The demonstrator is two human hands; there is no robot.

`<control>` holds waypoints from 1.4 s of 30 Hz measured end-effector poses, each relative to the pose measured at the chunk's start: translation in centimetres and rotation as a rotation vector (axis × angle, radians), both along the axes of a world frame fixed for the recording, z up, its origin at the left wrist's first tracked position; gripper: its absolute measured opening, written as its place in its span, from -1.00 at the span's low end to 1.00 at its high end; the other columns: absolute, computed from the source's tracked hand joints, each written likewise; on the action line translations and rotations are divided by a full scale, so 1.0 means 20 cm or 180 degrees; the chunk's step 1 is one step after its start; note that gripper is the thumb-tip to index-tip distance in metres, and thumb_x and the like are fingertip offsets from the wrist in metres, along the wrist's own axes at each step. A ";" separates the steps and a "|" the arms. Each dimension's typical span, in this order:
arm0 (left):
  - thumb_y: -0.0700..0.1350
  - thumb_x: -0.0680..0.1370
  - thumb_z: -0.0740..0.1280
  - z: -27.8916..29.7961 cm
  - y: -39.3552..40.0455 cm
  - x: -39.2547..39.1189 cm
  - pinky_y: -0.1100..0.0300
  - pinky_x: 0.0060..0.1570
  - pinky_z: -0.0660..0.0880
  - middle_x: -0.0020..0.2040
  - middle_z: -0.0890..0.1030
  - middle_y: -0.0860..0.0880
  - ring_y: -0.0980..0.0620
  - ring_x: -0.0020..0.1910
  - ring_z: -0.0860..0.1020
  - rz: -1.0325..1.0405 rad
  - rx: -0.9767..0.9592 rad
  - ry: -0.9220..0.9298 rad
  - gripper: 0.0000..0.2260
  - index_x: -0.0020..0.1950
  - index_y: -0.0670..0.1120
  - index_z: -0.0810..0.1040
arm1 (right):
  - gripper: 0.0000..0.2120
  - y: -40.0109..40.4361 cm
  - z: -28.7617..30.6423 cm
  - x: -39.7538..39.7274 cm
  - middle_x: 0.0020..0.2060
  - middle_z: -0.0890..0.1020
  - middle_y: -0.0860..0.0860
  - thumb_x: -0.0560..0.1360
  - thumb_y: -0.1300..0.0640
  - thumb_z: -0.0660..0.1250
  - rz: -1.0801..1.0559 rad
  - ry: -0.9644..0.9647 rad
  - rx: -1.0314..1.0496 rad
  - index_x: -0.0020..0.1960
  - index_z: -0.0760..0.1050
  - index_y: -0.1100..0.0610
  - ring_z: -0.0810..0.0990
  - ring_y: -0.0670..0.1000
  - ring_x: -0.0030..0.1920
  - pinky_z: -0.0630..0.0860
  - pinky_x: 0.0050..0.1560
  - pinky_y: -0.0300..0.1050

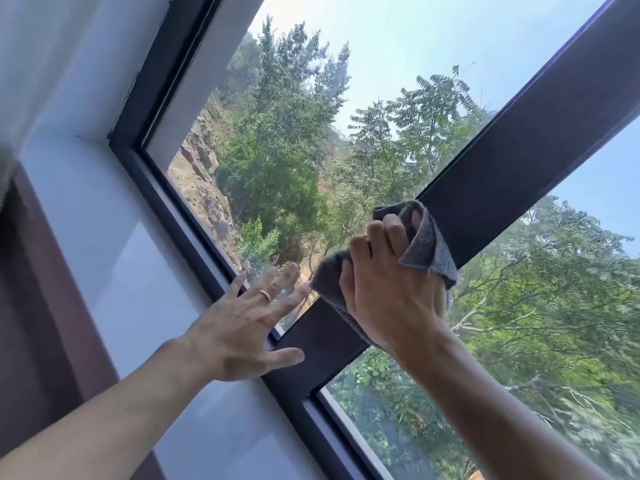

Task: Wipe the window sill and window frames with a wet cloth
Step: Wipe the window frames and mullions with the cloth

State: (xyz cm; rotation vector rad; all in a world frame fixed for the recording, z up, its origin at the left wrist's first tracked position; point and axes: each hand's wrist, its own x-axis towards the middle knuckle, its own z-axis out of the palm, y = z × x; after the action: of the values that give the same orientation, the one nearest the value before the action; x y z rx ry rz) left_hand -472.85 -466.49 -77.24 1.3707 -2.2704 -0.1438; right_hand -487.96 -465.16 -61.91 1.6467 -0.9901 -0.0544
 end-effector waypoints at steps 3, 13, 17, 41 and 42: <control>0.48 0.47 -0.08 0.01 0.01 0.00 -0.05 0.48 -0.37 0.43 -0.56 0.13 0.06 0.51 -0.41 -0.0028 0.0086 -0.0027 -0.22 0.42 0.23 -0.52 | -0.65 0.04 -0.10 -0.05 0.09 0.52 0.10 0.60 -0.09 0.06 0.0059 0.0690 0.0271 0.05 0.49 0.12 0.39 0.14 0.18 0.21 0.23 0.15; 0.47 0.25 -0.35 -0.07 0.20 0.16 -0.06 0.52 -0.28 0.57 -0.26 0.11 0.11 0.54 -0.31 -0.0096 0.0608 -0.0636 -0.05 0.59 0.11 -0.20 | -0.69 0.02 -0.49 -0.05 0.09 0.53 0.17 0.57 -0.06 0.17 0.0005 0.0726 0.0714 0.04 0.50 0.17 0.40 0.20 0.15 0.28 0.24 0.18; 0.40 0.54 -0.06 -0.10 0.23 0.21 -0.08 0.52 -0.25 0.60 -0.20 0.09 0.10 0.56 -0.26 -0.0033 0.0688 -0.0725 -0.28 0.60 0.10 -0.14 | -0.76 0.01 -0.35 -0.06 -0.03 0.51 0.07 0.56 -0.06 0.22 0.0094 0.0660 0.0356 -0.02 0.50 0.11 0.34 0.13 0.06 0.32 0.15 0.14; 0.38 0.56 0.00 -0.09 0.08 0.12 -0.22 0.50 -0.20 0.61 -0.10 0.08 0.09 0.57 -0.18 -0.0028 0.0748 -0.0782 -0.28 0.61 0.05 -0.04 | -0.63 0.04 -0.57 -0.05 0.15 0.54 0.16 0.50 0.03 0.31 0.0248 0.0778 0.0928 0.20 0.54 0.24 0.30 0.24 0.27 0.19 0.40 0.22; 0.39 0.56 0.01 -0.10 0.08 0.12 -0.22 0.50 -0.19 0.61 -0.09 0.08 0.09 0.57 -0.18 -0.0028 0.0740 -0.0744 -0.28 0.61 0.05 -0.04 | -0.61 0.02 -0.53 -0.05 0.21 0.51 0.16 0.53 -0.01 0.30 0.0201 0.0529 0.0852 0.23 0.53 0.23 0.26 0.24 0.32 0.25 0.37 0.22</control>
State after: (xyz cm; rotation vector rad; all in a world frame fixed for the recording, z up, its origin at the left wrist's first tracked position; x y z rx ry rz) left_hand -470.49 -464.97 -79.25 1.5667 -2.5165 -0.2707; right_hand -489.03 -464.83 -72.51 1.8825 -0.8301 -0.2875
